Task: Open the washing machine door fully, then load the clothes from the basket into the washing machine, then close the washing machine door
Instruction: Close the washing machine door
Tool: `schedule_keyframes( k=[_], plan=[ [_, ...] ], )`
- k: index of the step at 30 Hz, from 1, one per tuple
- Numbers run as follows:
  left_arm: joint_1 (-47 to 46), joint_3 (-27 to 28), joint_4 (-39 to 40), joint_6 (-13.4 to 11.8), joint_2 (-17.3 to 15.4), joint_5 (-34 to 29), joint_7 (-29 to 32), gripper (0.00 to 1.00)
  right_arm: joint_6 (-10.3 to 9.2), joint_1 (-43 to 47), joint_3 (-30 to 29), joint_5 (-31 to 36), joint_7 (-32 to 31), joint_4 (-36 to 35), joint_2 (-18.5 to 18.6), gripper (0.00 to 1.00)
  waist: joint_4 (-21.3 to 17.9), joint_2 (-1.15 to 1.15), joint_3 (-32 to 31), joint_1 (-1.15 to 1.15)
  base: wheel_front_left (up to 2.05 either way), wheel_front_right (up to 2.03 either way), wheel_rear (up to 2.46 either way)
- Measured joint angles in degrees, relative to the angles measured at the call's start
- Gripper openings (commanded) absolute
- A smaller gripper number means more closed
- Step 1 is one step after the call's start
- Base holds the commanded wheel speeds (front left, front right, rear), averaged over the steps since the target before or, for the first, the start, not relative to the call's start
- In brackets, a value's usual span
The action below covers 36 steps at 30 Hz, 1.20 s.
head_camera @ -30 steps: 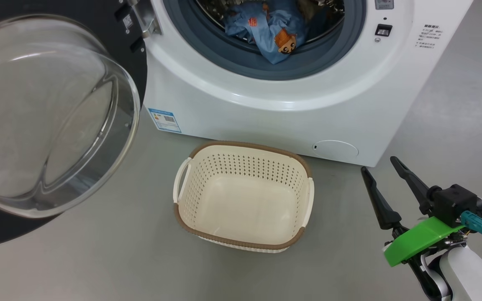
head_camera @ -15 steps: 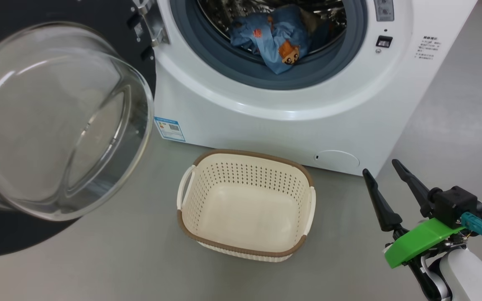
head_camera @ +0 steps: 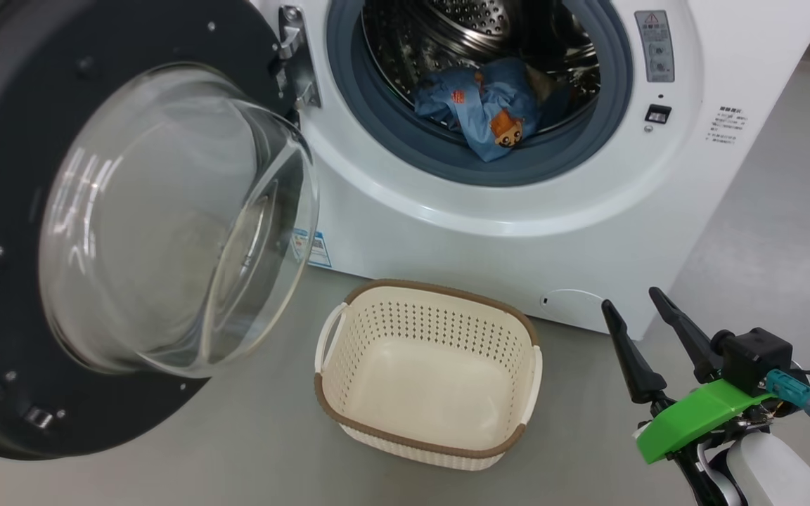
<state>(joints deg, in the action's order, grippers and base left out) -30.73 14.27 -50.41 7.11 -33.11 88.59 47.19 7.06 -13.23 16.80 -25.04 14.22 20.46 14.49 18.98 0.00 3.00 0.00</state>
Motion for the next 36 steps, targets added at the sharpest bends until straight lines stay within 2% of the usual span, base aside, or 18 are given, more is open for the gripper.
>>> schedule_keyframes(
  k=[8,18,24,36],
  plan=[
    [5.91,-1.05,8.75,-0.01,0.74,0.13,3.75,0.00,0.00,1.72,-0.48,-0.43,0.07,-0.08,-0.79,1.00,0.29,0.00,-1.81,0.00,0.00,0.00,0.00],
    [13.50,-3.57,22.10,-0.18,4.42,2.25,10.40,0.00,0.00,3.64,-2.16,-0.74,0.07,-1.41,-2.47,1.00,-1.06,0.00,-3.20,0.00,0.00,0.00,0.00],
    [17.76,-4.19,31.95,-2.83,6.82,5.41,13.41,0.00,0.00,4.35,-2.56,-0.74,0.07,-2.04,-3.58,1.00,-2.44,0.00,-3.35,0.01,0.00,0.00,0.00],
    [23.42,-6.58,47.41,-8.55,9.59,6.15,14.93,0.00,0.00,4.70,-3.18,-0.73,0.07,-2.32,-5.10,1.00,-6.82,0.00,-3.58,0.00,0.00,0.00,0.00]
  ],
)
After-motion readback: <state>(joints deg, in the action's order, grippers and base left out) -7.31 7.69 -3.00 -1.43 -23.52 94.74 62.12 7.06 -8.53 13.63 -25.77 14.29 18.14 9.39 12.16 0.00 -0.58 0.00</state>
